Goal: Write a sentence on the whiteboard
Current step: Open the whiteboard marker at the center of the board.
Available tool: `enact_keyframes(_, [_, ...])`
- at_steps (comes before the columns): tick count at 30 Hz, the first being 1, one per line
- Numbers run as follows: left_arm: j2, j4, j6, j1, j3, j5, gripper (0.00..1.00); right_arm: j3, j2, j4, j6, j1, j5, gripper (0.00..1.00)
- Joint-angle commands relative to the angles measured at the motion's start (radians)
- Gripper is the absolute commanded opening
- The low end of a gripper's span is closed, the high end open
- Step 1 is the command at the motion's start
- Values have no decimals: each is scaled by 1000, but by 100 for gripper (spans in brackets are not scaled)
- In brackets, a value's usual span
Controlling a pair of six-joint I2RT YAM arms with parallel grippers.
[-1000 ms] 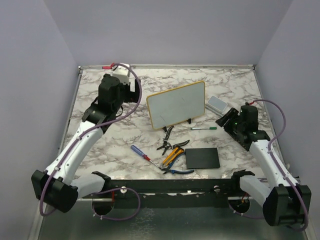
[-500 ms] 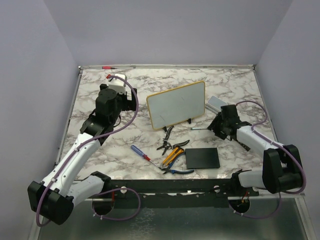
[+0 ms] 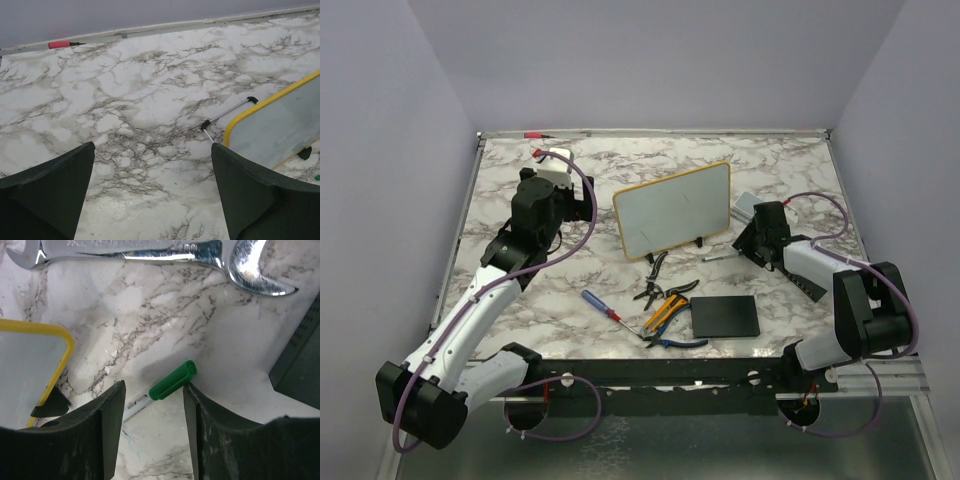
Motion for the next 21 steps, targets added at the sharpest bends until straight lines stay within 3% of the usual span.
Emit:
enact_keyframes(1, [12,23,-20,-1,-14,19,99,59,65,72,-53,9,76,52])
enact_keyframes(9, [13,24,-18,-1,-17,19,99,99,104,123,-130,29,89,47])
enact_keyframes(15, [11,24,-19,-1,-17,19,99,103,31,-14,-144,108,197,50])
enact_keyframes(21, [9,24,-21,-1,-17,19,99,84,-32,-153,-115,147,210,51])
